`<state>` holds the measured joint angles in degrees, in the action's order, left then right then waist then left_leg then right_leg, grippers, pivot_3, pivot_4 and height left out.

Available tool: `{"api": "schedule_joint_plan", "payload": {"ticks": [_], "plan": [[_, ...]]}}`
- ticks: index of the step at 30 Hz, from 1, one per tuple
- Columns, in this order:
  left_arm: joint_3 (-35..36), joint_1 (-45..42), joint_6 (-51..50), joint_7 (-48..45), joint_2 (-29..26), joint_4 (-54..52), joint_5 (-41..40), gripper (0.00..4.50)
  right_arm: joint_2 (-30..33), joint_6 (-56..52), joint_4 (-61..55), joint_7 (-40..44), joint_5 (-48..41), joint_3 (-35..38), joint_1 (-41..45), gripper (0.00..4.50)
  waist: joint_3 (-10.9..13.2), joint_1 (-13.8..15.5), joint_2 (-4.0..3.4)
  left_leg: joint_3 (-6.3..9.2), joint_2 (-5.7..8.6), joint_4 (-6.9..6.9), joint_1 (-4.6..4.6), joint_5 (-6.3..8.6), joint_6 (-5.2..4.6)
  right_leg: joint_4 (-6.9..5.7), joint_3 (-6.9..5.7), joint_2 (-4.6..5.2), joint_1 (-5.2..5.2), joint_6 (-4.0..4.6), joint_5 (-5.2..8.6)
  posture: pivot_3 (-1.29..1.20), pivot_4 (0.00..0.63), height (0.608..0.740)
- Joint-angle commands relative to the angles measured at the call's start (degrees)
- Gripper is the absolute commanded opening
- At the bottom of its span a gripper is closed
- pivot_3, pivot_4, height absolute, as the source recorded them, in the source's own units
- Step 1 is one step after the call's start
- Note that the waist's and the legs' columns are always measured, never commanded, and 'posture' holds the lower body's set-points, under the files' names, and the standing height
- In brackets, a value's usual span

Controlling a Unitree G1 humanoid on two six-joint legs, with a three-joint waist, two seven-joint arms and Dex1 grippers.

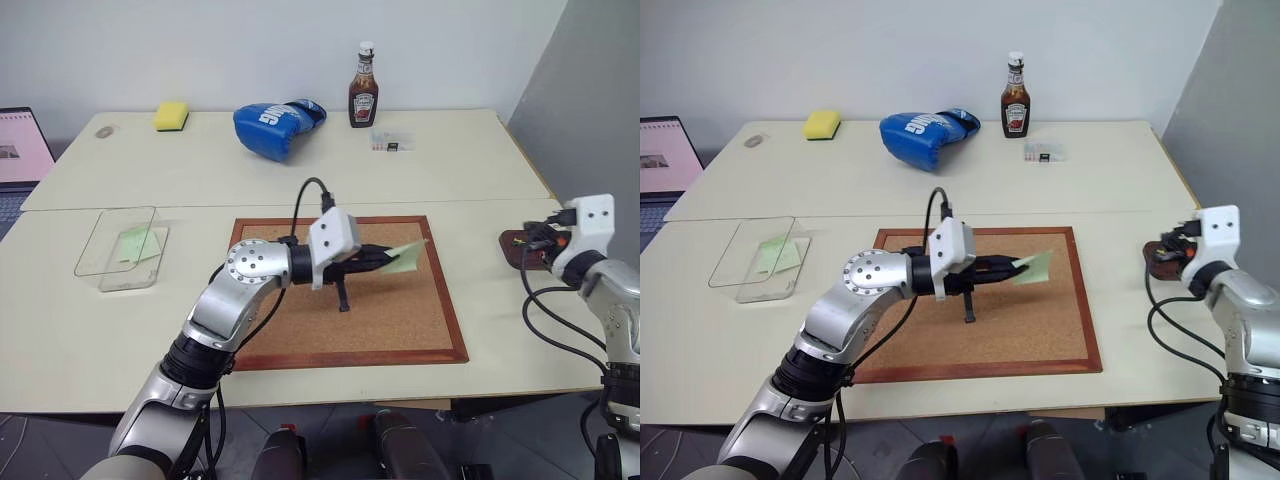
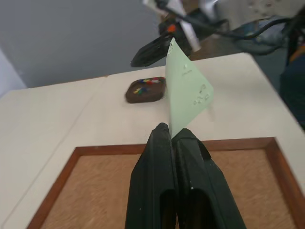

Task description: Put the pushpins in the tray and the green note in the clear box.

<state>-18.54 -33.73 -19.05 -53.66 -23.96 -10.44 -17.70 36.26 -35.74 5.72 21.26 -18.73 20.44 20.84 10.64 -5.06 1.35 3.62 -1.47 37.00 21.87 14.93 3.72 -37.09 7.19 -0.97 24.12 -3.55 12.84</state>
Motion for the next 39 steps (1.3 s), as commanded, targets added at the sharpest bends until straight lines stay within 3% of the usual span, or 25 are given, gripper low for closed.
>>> {"api": "schedule_joint_plan", "payload": {"ticks": [1, 9, 16, 21, 29, 39], "plan": [[-0.5, -1.1, -0.4, 0.5, 1.3, -1.4, 0.9, 0.03, 0.0, 3.1, 6.4, -0.4, -0.5, 2.7, 4.0, 0.00, 0.0, -0.1, 0.00, -0.02, 0.00, 0.00, -0.02, 0.00, 0.00, 0.00, 0.02, 0.00, 0.00, 0.00, 0.00, 0.00, 0.150, 0.740], [-0.7, 0.0, -1.5, 2.1, 2.6, -2.7, 2.2, 0.03, -1.1, 10.7, 21.4, 0.3, 0.8, 1.2, 10.9, 0.00, 0.0, 0.0, 0.00, -0.11, 0.02, 0.03, -0.05, 0.00, -0.01, 0.04, 0.11, 0.00, -0.04, -0.05, -0.04, 0.00, 0.150, 0.740], [0.0, 0.6, -2.6, 2.6, 1.9, -3.6, 2.5, 0.00, -1.2, 14.2, 29.0, 1.0, 1.8, 0.3, 13.9, 1.56, 0.0, 0.1, -0.01, -0.12, 0.03, -0.01, 0.00, 0.00, -0.01, 0.10, 0.12, 0.01, -0.02, -0.05, -0.03, 0.00, 0.150, 0.740], [0.2, 0.6, -2.8, 2.7, 1.6, -3.7, 2.6, 0.00, -1.2, 15.2, 30.0, 1.1, 1.9, 0.0, 14.3, 2.50, 0.0, 0.0, -0.01, -0.12, 0.03, 0.00, -0.02, 0.00, -0.01, 0.08, 0.13, 0.02, -0.03, -0.05, -0.04, 0.00, 0.150, 0.740], [-0.1, 0.3, -2.2, 2.7, 1.9, -3.0, 2.7, 0.00, 0.2, 20.4, 27.9, 1.3, 5.8, -2.8, 12.9, 4.41, 0.0, 0.0, -0.01, -0.12, 0.03, 0.01, -0.02, 0.00, -0.01, 0.08, 0.13, 0.02, -0.02, -0.06, -0.04, 0.00, 0.150, 0.740], [-0.2, 0.2, -1.5, 2.1, 1.6, -2.6, 3.0, 0.00, 0.1, 24.3, 27.7, 0.3, 9.5, -5.0, 10.7, 4.48, 0.0, 0.0, -0.01, -0.12, 0.03, 0.02, -0.03, 0.00, -0.01, 0.06, 0.13, 0.02, -0.03, -0.06, -0.04, 0.00, 0.150, 0.740]]}}
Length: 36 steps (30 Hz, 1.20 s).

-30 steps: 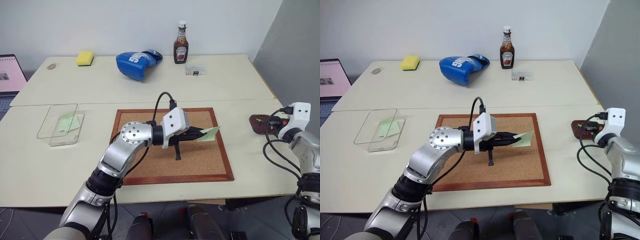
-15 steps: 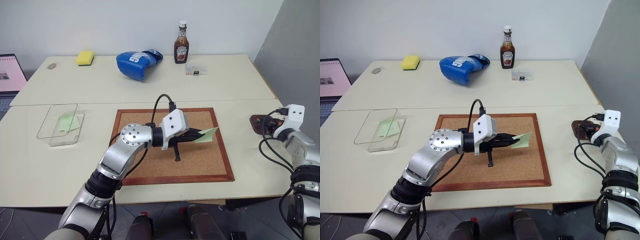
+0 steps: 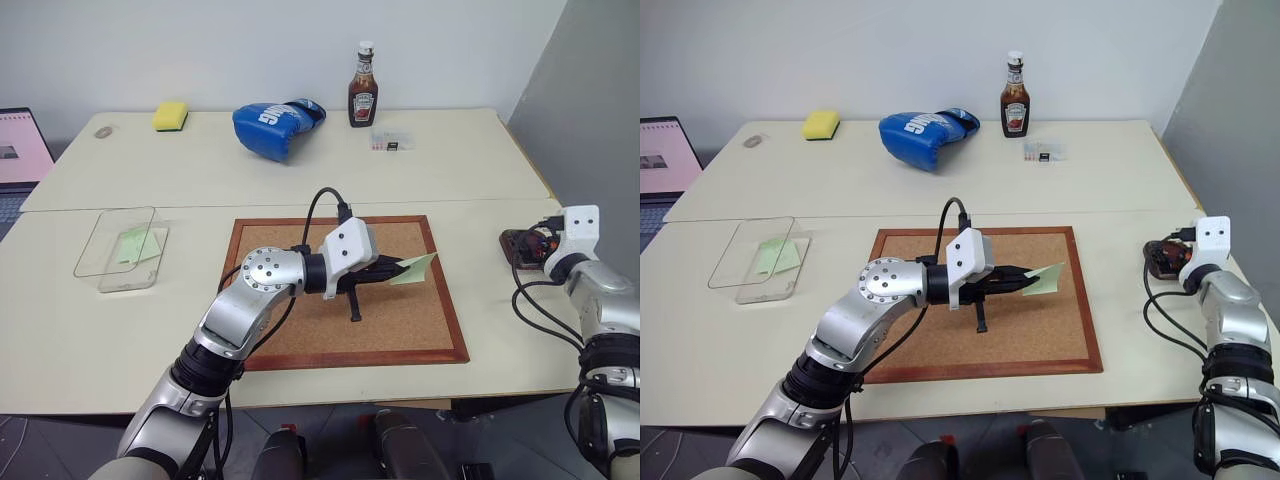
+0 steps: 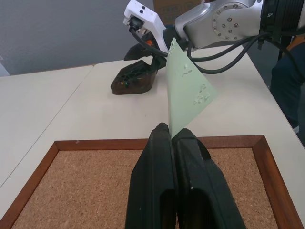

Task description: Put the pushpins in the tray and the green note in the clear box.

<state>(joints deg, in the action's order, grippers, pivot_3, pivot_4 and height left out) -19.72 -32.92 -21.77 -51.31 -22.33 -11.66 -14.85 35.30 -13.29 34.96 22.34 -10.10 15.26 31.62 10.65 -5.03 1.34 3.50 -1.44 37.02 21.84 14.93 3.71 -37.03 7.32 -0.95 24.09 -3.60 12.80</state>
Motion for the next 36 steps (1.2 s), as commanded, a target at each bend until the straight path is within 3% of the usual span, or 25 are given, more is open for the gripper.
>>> {"api": "schedule_joint_plan", "payload": {"ticks": [1, 13, 23, 33, 36], "plan": [[0.9, -0.7, 1.3, -0.3, 0.0, -1.3, 0.2, 0.00, 1.3, 2.3, -1.0, -1.1, 1.3, 0.2, 0.1, 4.48, 0.0, 0.0, 0.00, 0.00, 0.00, 0.00, 0.00, 0.00, 0.00, 0.00, 0.00, 0.00, 0.00, 0.00, 0.00, 0.00, 0.150, 0.740], [0.9, -0.5, 2.1, -0.8, 0.0, -0.6, 0.8, 0.00, 0.8, 0.9, 0.2, -2.0, 2.0, -0.2, -0.2, 4.48, 0.0, 0.0, 0.00, -0.01, 0.00, 0.00, -0.01, 0.00, 0.00, 0.00, 0.02, 0.00, 0.00, 0.00, 0.00, 0.00, 0.150, 0.740], [0.9, -0.3, 2.6, -0.7, 0.1, -0.4, 1.1, 0.00, 0.8, 1.2, -3.4, -1.2, -2.6, 4.3, 0.4, 4.48, 0.0, 0.0, 0.00, -0.01, 0.00, 0.00, 0.00, 0.00, 0.00, 0.00, 0.02, 0.00, 0.00, 0.00, 0.00, 0.00, 0.150, 0.740], [1.7, -0.1, 2.9, -0.4, -0.5, -0.1, 1.3, 0.00, -1.5, -6.8, -13.3, -0.4, -14.1, 10.7, 2.0, 4.48, 0.0, 0.0, 0.00, 0.00, 0.00, 0.00, -0.01, 0.00, 0.00, -0.02, 0.01, 0.00, -0.01, 0.00, 0.00, 0.00, 0.150, 0.740], [4.4, -0.4, 1.4, 0.9, -1.4, 0.7, 0.6, 0.00, -1.0, -10.1, -24.1, 6.2, -16.3, 5.8, -1.4, 4.48, 0.0, 0.0, -0.03, 0.00, 0.00, 0.00, 0.00, 0.00, 0.00, -0.02, 0.01, 0.00, -0.01, 0.00, 0.00, 0.00, 0.150, 0.740]]}}
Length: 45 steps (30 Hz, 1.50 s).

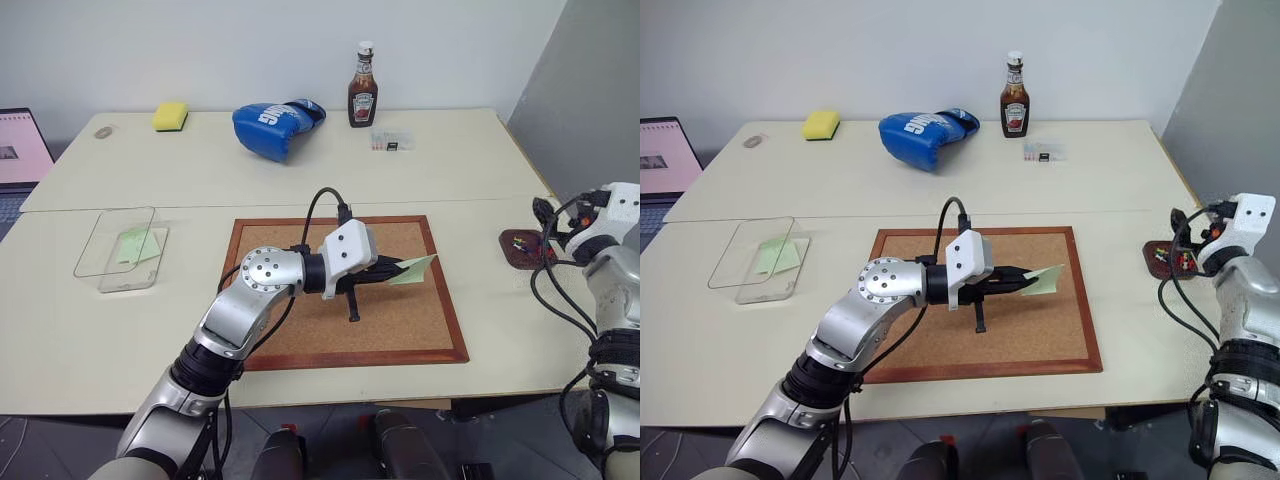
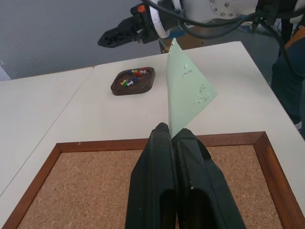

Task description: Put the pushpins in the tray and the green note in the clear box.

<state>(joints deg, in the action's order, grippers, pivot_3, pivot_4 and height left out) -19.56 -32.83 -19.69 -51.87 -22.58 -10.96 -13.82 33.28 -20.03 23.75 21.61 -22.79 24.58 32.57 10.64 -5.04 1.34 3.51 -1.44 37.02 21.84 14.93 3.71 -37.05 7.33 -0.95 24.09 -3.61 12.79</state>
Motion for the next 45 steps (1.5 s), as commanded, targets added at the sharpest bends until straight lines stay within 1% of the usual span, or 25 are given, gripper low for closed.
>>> {"api": "schedule_joint_plan", "payload": {"ticks": [1, 4, 7, 9, 13, 14, 17, 20, 25, 31, 32, 34, 35, 36, 39, 42, 43, 44, 45], "plan": [[5.5, -0.5, -1.6, 2.0, -1.5, 0.2, -0.9, 0.00, 1.7, -4.1, -17.2, 9.9, -3.8, -6.0, -4.1, 4.48, 0.0, 0.0, -0.04, 0.00, 0.00, -0.01, 0.02, 0.00, 0.00, -0.01, 0.00, 0.00, 0.04, 0.00, 0.00, 0.00, 0.150, 0.740], [10.1, -1.0, -4.1, 4.9, -2.8, 1.8, -1.4, 0.00, 3.3, -8.4, -30.4, 16.1, -6.9, -11.8, -9.1, 4.48, 0.0, 0.0, -0.06, 0.02, -0.04, -0.03, -0.01, 0.00, 0.00, -0.03, -0.02, -0.03, 0.04, 0.01, 0.01, 0.00, 0.150, 0.740], [15.3, -2.0, -5.4, 8.6, -4.5, 5.0, -0.8, 0.00, 3.8, -12.2, -40.6, 18.4, -10.0, -15.8, -11.1, 4.48, 0.0, 0.0, -0.06, 0.10, -0.04, 0.00, 0.02, 0.00, 0.00, -0.04, -0.10, -0.03, 0.03, 0.01, 0.02, 0.00, 0.150, 0.740], [18.8, -2.5, -6.5, 11.2, -6.0, 6.8, -0.4, 0.00, 3.4, -14.4, -45.8, 19.1, -12.1, -18.0, -10.9, 4.48, 0.0, 0.0, -0.06, 0.12, -0.06, 0.03, 0.02, 0.00, 0.00, -0.04, -0.12, -0.04, 0.02, 0.00, 0.01, 0.00, 0.150, 0.740], [24.9, -2.8, -8.0, 18.3, -8.0, 9.7, 0.9, 0.00, 0.4, -19.1, -53.3, 16.9, -16.1, -21.7, -7.3, 4.48, 0.0, 0.2, -0.05, 0.14, -0.06, 0.04, 0.02, 0.00, 0.01, -0.04, -0.15, -0.04, 0.03, 0.00, 0.01, 0.00, 0.150, 0.740], [28.0, -3.2, -8.1, 23.8, -8.2, 11.4, 2.6, 0.00, -1.5, -20.4, -54.8, 15.7, -17.6, -23.2, -5.3, 4.48, 0.0, 0.2, -0.04, 0.16, -0.06, 0.04, 0.03, 0.00, 0.01, -0.02, -0.17, -0.03, 0.02, 0.00, 0.01, 0.00, 0.150, 0.740], [35.2, -4.1, -8.6, 37.7, -8.3, 14.9, 6.7, 0.00, -5.2, -22.6, -57.0, 13.5, -19.8, -25.8, -1.6, 4.48, 0.0, 0.2, -0.03, 0.22, -0.07, 0.03, 0.07, 0.00, 0.01, -0.02, -0.21, -0.02, 0.06, 0.00, 0.01, 0.00, 0.150, 0.740], [38.8, -3.8, -8.5, 46.7, -8.4, 16.7, 9.8, 0.00, -6.3, -23.0, -56.9, 13.5, -19.8, -26.7, -0.6, 4.48, 0.0, 0.3, 0.01, 0.37, -0.10, 0.01, 0.13, 0.00, 0.01, 0.01, -0.36, -0.03, 0.06, 0.02, 0.01, 0.00, 0.150, 0.740], [41.8, -2.0, -10.2, 55.8, -7.2, 16.7, 12.9, 0.00, -7.1, -22.7, -56.3, 13.8, -19.5, -27.5, -0.1, 4.48, 0.0, 1.4, 0.05, 0.42, -0.01, 0.02, 0.24, 0.01, 0.02, 0.09, -0.43, 0.08, 0.06, 0.02, 0.01, 0.00, 0.150, 0.740], [44.8, -0.4, -15.4, 59.5, -4.1, 17.2, 10.9, 0.00, -7.2, -22.2, -55.3, 13.8, -18.8, -27.6, 0.1, 4.48, 0.0, 2.0, 0.05, 0.48, -0.02, 0.04, 0.21, 0.00, 0.03, 0.02, -0.52, 0.07, 0.04, 0.03, 0.00, 0.00, 0.150, 0.740], [45.5, -0.3, -16.5, 59.8, -3.7, 17.4, 10.4, 0.41, -7.2, -22.1, -55.2, 13.8, -18.7, -27.5, 0.1, 4.50, 0.0, 2.0, 0.05, 0.48, -0.02, 0.05, 0.21, 0.00, 0.04, 0.01, -0.52, 0.06, 0.04, 0.03, 0.00, 0.00, 0.150, 0.740], [46.8, -0.1, -18.0, 60.2, -3.0, 17.7, 9.2, 0.59, -7.2, -22.2, -55.2, 13.6, -18.7, -27.3, 0.0, 4.50, 0.0, 1.8, 0.06, 0.48, -0.03, 0.05, 0.20, -0.01, 0.04, -0.01, -0.52, 0.05, 0.04, 0.03, 0.00, 0.00, 0.150, 0.740], [46.9, 0.0, -18.3, 60.3, -2.9, 17.8, 9.1, 0.88, -7.2, -22.2, -55.1, 13.4, -18.7, -27.2, -0.1, 4.50, 0.0, 1.8, 0.06, 0.49, -0.04, 0.04, 0.20, -0.01, 0.04, -0.01, -0.53, 0.04, 0.04, 0.03, 0.00, 0.00, 0.150, 0.740], [46.9, 0.1, -18.3, 60.4, -3.0, 17.8, 9.1, 0.95, -7.2, -22.2, -55.1, 13.3, -18.7, -27.1, -0.1, 4.50, 0.0, 1.8, 0.06, 0.50, -0.04, 0.04, 0.20, -0.01, 0.04, -0.01, -0.54, 0.04, 0.04, 0.03, 0.00, 0.00, 0.150, 0.740], [46.8, -0.3, -18.2, 61.0, -3.3, 18.1, 9.3, 1.59, -7.3, -22.4, -55.0, 12.8, -18.8, -26.8, -0.3, 4.50, 0.0, 1.8, 0.06, 0.50, -0.04, 0.03, 0.20, -0.01, 0.04, 0.01, -0.54, 0.04, 0.05, 0.03, 0.01, 0.00, 0.150, 0.740], [46.2, -0.6, -17.3, 61.0, -3.6, 18.3, 9.6, 2.06, -7.3, -22.6, -55.0, 12.3, -19.1, -26.5, -0.4, 4.50, 0.0, 1.8, 0.06, 0.50, -0.04, 0.03, 0.21, -0.01, 0.04, 0.01, -0.54, 0.05, 0.04, 0.04, 0.00, 0.00, 0.150, 0.740], [45.5, -0.6, -16.8, 60.6, -3.9, 18.1, 9.9, 2.36, -7.3, -22.6, -55.1, 12.0, -19.0, -26.4, -0.5, 4.50, 0.0, 1.8, 0.06, 0.50, -0.04, 0.03, 0.21, -0.01, 0.04, 0.01, -0.54, 0.05, 0.04, 0.04, 0.00, 0.00, 0.150, 0.740], [44.5, -0.5, -16.2, 59.9, -4.2, 17.6, 10.3, 2.38, -7.2, -22.6, -55.0, 11.7, -18.8, -26.2, -0.7, 4.50, 0.0, 1.8, 0.06, 0.50, -0.04, 0.03, 0.20, -0.01, 0.04, 0.01, -0.54, 0.05, 0.04, 0.04, 0.00, 0.00, 0.150, 0.740], [43.5, -0.4, -15.4, 59.1, -4.4, 17.1, 10.5, 2.67, -7.1, -22.5, -54.9, 11.3, -18.5, -26.0, -0.9, 4.50, 0.0, 1.8, 0.06, 0.50, -0.04, 0.03, 0.20, -0.01, 0.04, 0.00, -0.54, 0.05, 0.04, 0.04, 0.00, 0.00, 0.150, 0.740]]}}
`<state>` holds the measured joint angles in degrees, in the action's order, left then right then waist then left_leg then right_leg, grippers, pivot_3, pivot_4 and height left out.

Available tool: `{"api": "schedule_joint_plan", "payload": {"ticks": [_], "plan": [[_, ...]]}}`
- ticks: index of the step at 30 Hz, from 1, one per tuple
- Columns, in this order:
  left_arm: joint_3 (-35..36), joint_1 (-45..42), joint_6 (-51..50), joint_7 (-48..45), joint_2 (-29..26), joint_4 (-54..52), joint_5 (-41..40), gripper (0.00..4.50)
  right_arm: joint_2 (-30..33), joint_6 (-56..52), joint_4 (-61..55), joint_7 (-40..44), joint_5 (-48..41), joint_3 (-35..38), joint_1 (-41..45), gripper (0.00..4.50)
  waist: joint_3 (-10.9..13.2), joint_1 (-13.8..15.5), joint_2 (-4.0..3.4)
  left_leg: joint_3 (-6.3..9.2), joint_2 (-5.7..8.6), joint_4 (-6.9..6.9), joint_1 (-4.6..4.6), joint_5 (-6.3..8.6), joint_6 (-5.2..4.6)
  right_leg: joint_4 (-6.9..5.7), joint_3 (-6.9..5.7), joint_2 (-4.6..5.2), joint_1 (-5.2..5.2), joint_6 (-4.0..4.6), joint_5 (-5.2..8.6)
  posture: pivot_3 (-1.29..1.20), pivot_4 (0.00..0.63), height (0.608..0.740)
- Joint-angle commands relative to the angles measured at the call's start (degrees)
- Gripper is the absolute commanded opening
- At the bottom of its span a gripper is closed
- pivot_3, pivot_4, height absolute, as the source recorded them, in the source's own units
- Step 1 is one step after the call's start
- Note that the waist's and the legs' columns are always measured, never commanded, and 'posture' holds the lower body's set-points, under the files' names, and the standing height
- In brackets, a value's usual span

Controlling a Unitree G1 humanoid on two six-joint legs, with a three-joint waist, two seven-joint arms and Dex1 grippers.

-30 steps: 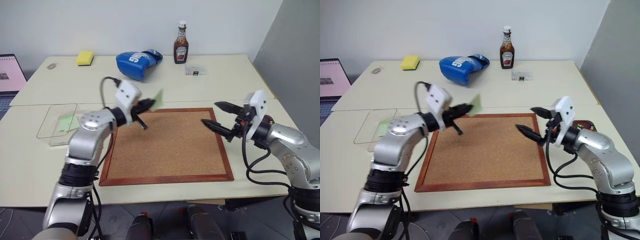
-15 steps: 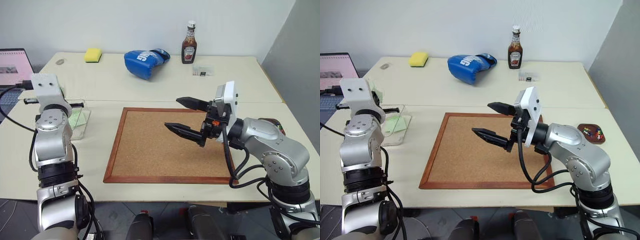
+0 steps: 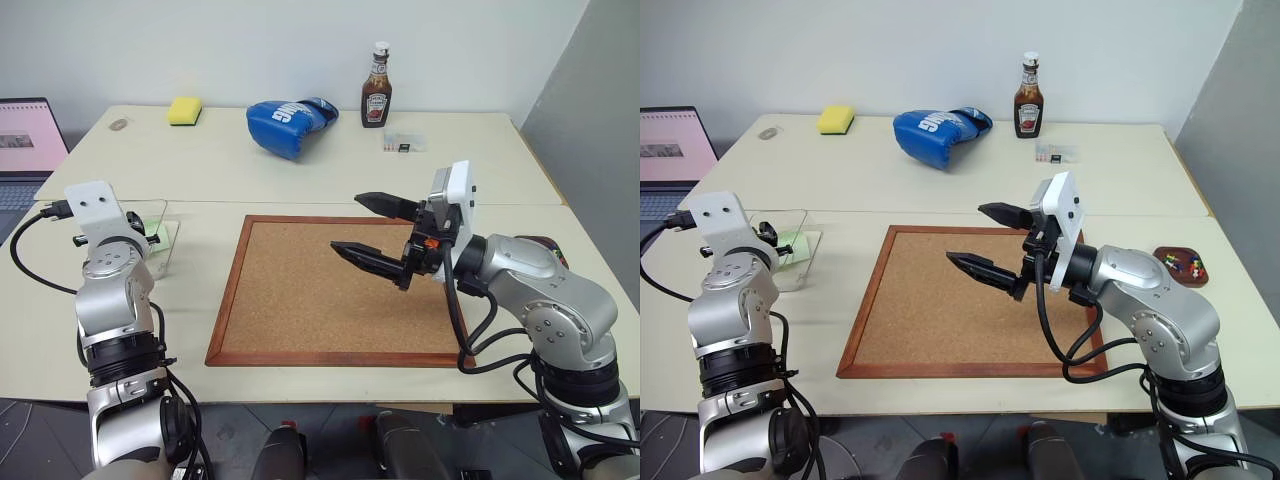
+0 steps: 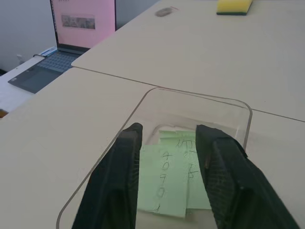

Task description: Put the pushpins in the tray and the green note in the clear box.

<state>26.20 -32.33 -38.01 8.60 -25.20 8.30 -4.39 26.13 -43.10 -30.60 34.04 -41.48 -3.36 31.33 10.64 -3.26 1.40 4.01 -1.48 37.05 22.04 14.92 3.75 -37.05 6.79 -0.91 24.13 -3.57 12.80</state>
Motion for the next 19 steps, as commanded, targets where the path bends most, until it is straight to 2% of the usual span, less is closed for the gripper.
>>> {"api": "schedule_joint_plan", "payload": {"ticks": [1, 4, 7, 9, 11, 16, 19], "plan": [[-3.6, -0.7, 3.6, -2.6, -1.9, -3.1, 1.3, 2.86, 0.2, 0.7, -0.5, -2.1, 0.9, 2.2, -0.2, 4.50, 0.0, 0.0, 0.00, 0.00, 0.00, 0.00, 0.01, 0.00, 0.00, 0.00, -0.01, 0.00, 0.00, 0.00, 0.00, 0.00, 0.150, 0.740], [-9.1, 0.9, 5.7, -8.2, -1.4, -7.3, 0.8, 3.46, 0.6, 1.7, -0.6, -7.3, 6.4, 2.2, -3.3, 4.50, -0.1, 0.3, 0.09, 0.01, 0.00, 0.00, 0.02, 0.00, 0.00, 0.02, -0.01, 0.00, -0.01, 0.00, 0.00, 0.00, 0.150, 0.740], [-12.9, 3.7, 6.8, -11.3, 1.4, -12.7, -0.6, 4.09, 1.1, 3.0, -1.0, -12.0, 12.7, 1.6, -7.4, 4.50, -0.1, 0.5, 0.12, -0.01, 0.05, -0.01, 0.07, 0.00, 0.01, 0.09, 0.01, 0.06, 0.00, 0.00, 0.00, 0.00, 0.150, 0.740], [-19.3, 7.8, 8.9, -14.3, 3.9, -19.9, -0.6, 4.46, -0.3, 2.9, -2.1, -17.5, 16.6, 3.1, -12.6, 4.50, -0.1, 0.5, 0.14, -0.08, 0.05, -0.03, 0.07, 0.00, 0.02, 0.10, 0.08, 0.09, 0.02, 0.00, 0.00, 0.00, 0.150, 0.740], [-24.8, 11.9, 10.2, -15.7, 5.1, -24.9, 1.3, 4.46, -2.1, 3.3, -3.1, -23.0, 21.0, 3.8, -17.5, 4.50, -0.1, 0.5, 0.16, -0.07, 0.04, -0.07, 0.06, 0.02, 0.04, 0.09, 0.08, 0.09, 0.00, 0.09, 0.03, 0.00, 0.150, 0.740], [-26.9, 22.0, 11.4, -15.3, 11.6, -29.3, -1.1, 4.46, -5.8, 8.9, -3.9, -29.2, 29.9, 0.1, -27.6, 4.50, -0.1, -0.2, 0.15, -0.22, -0.03, -0.09, -0.01, 0.03, 0.05, 0.06, 0.20, 0.01, 0.09, 0.08, 0.06, 0.00, 0.150, 0.740], [-27.6, 26.0, 12.1, -14.2, 13.5, -31.1, 0.1, 4.46, -9.2, 9.5, -5.0, -32.0, 32.3, -0.7, -30.6, 4.50, -0.1, -0.6, 0.15, -0.31, -0.09, -0.10, -0.24, 0.03, 0.03, -0.06, 0.27, -0.05, 0.01, 0.10, 0.08, 0.00, 0.150, 0.740]]}}
